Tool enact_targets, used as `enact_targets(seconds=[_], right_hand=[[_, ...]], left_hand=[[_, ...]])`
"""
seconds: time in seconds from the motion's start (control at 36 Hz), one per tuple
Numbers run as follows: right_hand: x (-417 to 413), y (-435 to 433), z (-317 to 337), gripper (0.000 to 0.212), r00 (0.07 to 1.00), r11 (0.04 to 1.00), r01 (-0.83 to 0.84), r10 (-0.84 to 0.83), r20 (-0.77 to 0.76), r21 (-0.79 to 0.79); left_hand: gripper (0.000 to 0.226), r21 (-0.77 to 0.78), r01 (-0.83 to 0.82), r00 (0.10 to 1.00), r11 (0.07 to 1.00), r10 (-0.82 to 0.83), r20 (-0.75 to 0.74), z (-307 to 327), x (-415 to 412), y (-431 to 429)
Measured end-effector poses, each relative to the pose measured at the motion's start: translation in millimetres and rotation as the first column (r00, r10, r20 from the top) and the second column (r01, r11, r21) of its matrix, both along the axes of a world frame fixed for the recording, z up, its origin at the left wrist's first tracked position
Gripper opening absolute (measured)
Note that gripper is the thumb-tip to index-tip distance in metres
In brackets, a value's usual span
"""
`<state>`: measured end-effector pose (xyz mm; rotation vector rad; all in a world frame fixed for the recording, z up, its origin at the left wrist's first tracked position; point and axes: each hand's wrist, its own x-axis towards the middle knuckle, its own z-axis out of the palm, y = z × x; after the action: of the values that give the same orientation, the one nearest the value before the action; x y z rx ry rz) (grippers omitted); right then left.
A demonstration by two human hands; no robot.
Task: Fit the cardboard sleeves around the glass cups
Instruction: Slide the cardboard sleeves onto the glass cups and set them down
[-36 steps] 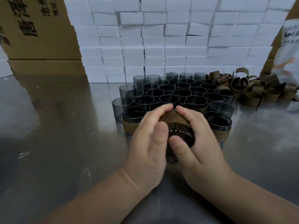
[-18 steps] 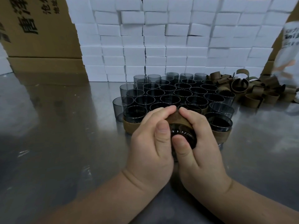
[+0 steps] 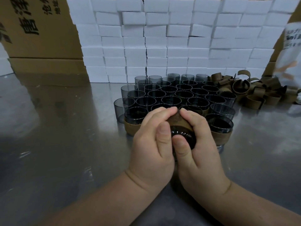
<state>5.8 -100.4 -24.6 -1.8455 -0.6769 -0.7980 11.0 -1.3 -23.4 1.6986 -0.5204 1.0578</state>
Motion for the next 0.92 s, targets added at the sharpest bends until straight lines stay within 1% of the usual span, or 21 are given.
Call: enact_targets(seconds=[0.08,0.17,0.28,0.33,0.42,0.53,0.67,0.72,0.78,0.86,0.92], right_hand=[[0,-1,2,0.053,1.000,0.998,-0.011,0.012,0.009,-0.066],[-1,0,6,0.047,0.998,0.992,-0.052,0.048,-0.041,-0.114],[-2,-1,12,0.043,0.995,0.994,-0.044,0.034,-0.093,-0.102],[-5,-3,14,0.049,0.994,0.994,-0.012,0.000,-0.111,-0.110],[-8,-7,16,0.057,0.997,0.986,0.043,-0.053,-0.054,-0.164],[-9,-9,22,0.068,0.996,0.973,0.054,-0.069,-0.056,-0.224],[-7,-11,29,0.082,0.992,0.962,0.112,-0.121,-0.020,-0.249],[-3,-16,35,0.082,0.983,0.961,0.184,-0.183,0.025,-0.204],[4,-26,46,0.078,0.961,0.959,0.278,-0.277,0.017,-0.060],[21,-48,60,0.064,0.927,0.904,0.376,-0.364,-0.093,0.205],[37,-67,65,0.061,0.898,0.844,0.440,-0.414,-0.149,0.306]], left_hand=[[0.050,0.069,0.042,0.998,0.997,-0.045,0.046,0,3,10],[0.052,0.115,0.042,0.998,0.992,-0.047,0.034,1,8,19],[0.051,0.140,0.013,1.000,0.990,-0.017,0.026,2,10,22],[0.051,0.157,0.013,0.999,0.987,-0.020,0.039,2,10,23],[0.052,0.188,0.010,0.997,0.982,-0.024,0.072,3,8,25],[0.053,0.211,-0.005,0.994,0.977,-0.018,0.109,4,9,27],[0.057,0.153,-0.059,0.996,0.986,0.047,0.081,2,14,30],[0.058,0.131,-0.088,0.993,0.988,0.077,0.085,2,14,29],[0.058,0.121,-0.123,0.991,0.985,0.115,0.071,3,15,29],[0.057,0.142,-0.197,0.980,0.970,0.194,0.030,3,15,30],[0.054,0.170,-0.249,0.968,0.954,0.250,0.010,3,15,29]])
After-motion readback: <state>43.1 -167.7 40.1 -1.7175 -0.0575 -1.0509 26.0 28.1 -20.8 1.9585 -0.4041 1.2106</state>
